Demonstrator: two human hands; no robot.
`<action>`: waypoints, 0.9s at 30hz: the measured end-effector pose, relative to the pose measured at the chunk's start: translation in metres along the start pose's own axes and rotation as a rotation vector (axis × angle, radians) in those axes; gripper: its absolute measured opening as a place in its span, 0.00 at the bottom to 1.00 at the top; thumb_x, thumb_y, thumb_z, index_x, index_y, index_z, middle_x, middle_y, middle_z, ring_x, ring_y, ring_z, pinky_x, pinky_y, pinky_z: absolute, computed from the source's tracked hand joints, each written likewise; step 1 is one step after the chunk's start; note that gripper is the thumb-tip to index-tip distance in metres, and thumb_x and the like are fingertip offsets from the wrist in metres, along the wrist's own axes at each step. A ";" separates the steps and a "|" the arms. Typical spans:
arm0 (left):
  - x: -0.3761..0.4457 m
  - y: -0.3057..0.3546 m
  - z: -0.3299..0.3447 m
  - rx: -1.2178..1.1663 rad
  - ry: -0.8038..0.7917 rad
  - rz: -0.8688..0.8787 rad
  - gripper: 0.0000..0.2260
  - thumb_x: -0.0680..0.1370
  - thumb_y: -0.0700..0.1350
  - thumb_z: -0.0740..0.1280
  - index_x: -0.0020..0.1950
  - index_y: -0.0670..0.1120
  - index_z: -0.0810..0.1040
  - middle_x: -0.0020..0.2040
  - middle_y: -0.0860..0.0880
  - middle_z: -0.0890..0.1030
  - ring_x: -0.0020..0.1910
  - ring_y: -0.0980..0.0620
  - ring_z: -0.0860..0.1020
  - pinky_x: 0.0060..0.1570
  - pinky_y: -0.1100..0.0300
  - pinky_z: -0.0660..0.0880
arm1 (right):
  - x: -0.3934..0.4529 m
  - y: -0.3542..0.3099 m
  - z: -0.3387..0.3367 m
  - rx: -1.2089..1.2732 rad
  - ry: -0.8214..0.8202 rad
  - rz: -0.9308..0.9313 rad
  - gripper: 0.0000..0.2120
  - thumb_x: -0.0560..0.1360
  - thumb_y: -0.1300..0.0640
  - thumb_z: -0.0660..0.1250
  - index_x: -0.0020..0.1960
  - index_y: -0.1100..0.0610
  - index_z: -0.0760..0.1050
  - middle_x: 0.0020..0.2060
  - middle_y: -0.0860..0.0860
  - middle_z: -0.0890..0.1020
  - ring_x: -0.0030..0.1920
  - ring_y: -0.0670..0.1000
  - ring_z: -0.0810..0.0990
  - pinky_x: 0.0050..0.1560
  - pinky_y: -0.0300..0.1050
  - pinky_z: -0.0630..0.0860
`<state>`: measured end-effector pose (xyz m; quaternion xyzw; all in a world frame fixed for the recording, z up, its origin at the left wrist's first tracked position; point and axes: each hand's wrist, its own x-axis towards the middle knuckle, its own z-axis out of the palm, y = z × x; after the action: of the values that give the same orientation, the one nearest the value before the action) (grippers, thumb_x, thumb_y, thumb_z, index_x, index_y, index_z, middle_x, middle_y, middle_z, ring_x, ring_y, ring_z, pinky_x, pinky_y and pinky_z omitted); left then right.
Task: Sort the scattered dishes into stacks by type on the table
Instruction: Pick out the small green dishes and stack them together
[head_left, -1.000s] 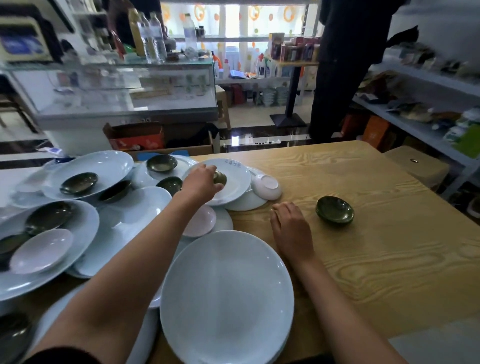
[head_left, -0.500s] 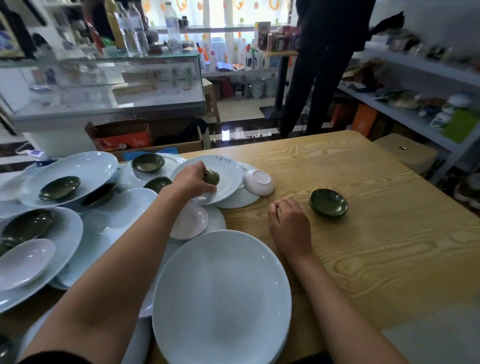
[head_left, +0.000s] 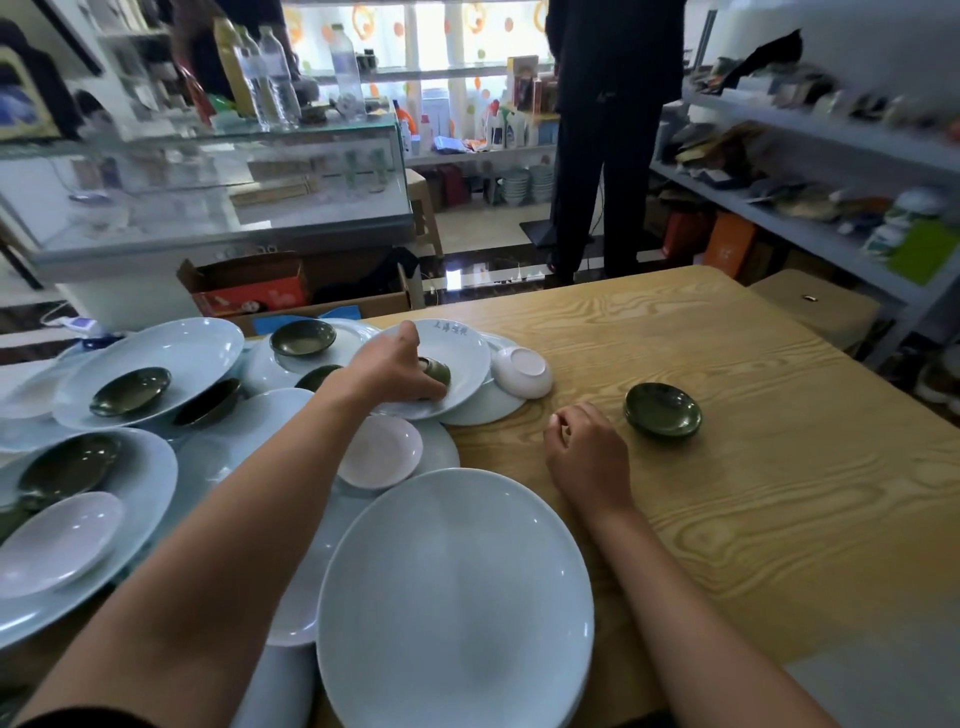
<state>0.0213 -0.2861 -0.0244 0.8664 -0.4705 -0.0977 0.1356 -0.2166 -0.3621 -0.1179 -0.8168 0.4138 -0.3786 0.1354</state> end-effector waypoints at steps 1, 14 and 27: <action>-0.002 0.001 -0.001 -0.009 -0.004 0.002 0.32 0.61 0.58 0.75 0.58 0.48 0.66 0.51 0.47 0.76 0.49 0.47 0.75 0.49 0.50 0.76 | 0.000 -0.001 0.000 0.001 -0.001 0.004 0.06 0.74 0.61 0.65 0.39 0.60 0.76 0.37 0.54 0.79 0.39 0.56 0.77 0.37 0.47 0.72; -0.068 0.039 -0.027 -0.799 -0.081 -0.009 0.28 0.69 0.49 0.76 0.61 0.47 0.65 0.47 0.43 0.83 0.43 0.48 0.81 0.47 0.52 0.81 | -0.005 -0.019 -0.024 0.066 0.011 -0.009 0.07 0.76 0.59 0.65 0.51 0.58 0.79 0.47 0.53 0.80 0.49 0.54 0.77 0.45 0.43 0.71; -0.107 0.117 -0.015 -1.006 -0.288 0.173 0.22 0.74 0.50 0.71 0.63 0.49 0.66 0.50 0.44 0.80 0.46 0.48 0.84 0.46 0.58 0.80 | 0.013 -0.045 -0.116 0.288 0.169 -0.118 0.11 0.78 0.59 0.66 0.59 0.55 0.78 0.52 0.48 0.80 0.53 0.46 0.77 0.53 0.43 0.77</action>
<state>-0.1241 -0.2546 0.0325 0.6303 -0.4490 -0.4179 0.4759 -0.2711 -0.3342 -0.0085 -0.7773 0.3163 -0.5084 0.1932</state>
